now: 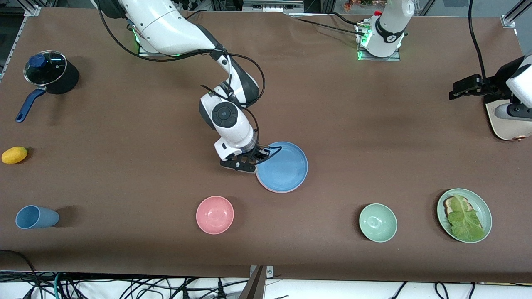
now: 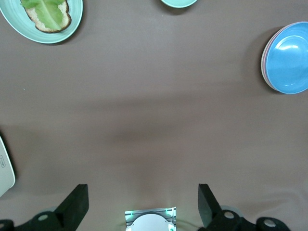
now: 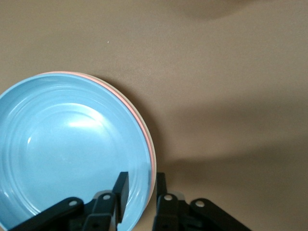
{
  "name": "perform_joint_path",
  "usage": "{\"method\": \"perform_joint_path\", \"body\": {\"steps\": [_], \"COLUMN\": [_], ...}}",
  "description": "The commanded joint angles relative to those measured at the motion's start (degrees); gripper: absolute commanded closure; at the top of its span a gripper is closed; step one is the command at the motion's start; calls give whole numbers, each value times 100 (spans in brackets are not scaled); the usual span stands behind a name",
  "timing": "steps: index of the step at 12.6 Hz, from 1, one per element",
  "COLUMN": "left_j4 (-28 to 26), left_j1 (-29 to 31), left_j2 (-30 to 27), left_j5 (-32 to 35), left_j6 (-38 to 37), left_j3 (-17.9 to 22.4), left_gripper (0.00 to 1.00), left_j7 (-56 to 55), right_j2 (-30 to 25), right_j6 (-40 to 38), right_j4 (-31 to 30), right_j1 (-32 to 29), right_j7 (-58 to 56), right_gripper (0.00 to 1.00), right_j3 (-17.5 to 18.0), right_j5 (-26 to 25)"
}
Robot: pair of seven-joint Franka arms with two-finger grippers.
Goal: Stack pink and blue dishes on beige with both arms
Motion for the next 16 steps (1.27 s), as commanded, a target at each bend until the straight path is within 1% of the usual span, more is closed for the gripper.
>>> {"method": "perform_joint_path", "body": {"steps": [1,2,4,5,6,7,10,11,13,15,16], "left_j4": [38,38,38,38,29,29,29,29,29,29,29], "left_j1": [46,64,64,64,64,64,82,82,73,82,91], "left_j2": [46,55,55,55,64,64,64,64,64,81,107], "left_j5": [-47,-47,-47,-47,-64,-64,-47,-47,-55,-73,-99], "left_j6": [-32,-32,-32,-23,-32,-32,-32,-32,-32,-32,-23], "left_j3": [23,23,23,23,23,23,31,31,31,31,31], "left_gripper": [0,0,0,0,0,0,0,0,0,0,0], "left_j7": [108,126,144,152,144,144,135,135,135,135,144], "right_j2": [-30,-100,-240,-250,-319,-494,-1004,-1232,-1759,-2234,-2454], "right_j6": [-190,-321,-646,-926,-1112,-1175,-1587,-1823,-2376,-3070,-3430], "right_j4": [134,134,309,441,512,477,135,-5,-216,-226,-226], "right_j1": [-2,-11,-28,-28,-20,-46,-72,-142,-414,-626,-678], "right_j7": [15,-20,-256,-449,-668,-923,-1933,-2180,-2672,-3121,-3244], "right_gripper": [60,58,41,29,15,1,0,0,0,0,0], "right_j3": [-76,-146,-339,-462,-602,-752,-1156,-1236,-1272,-1298,-1376], "right_j5": [-108,-117,-152,-152,-143,-126,-73,-64,-47,-38,-46]}}
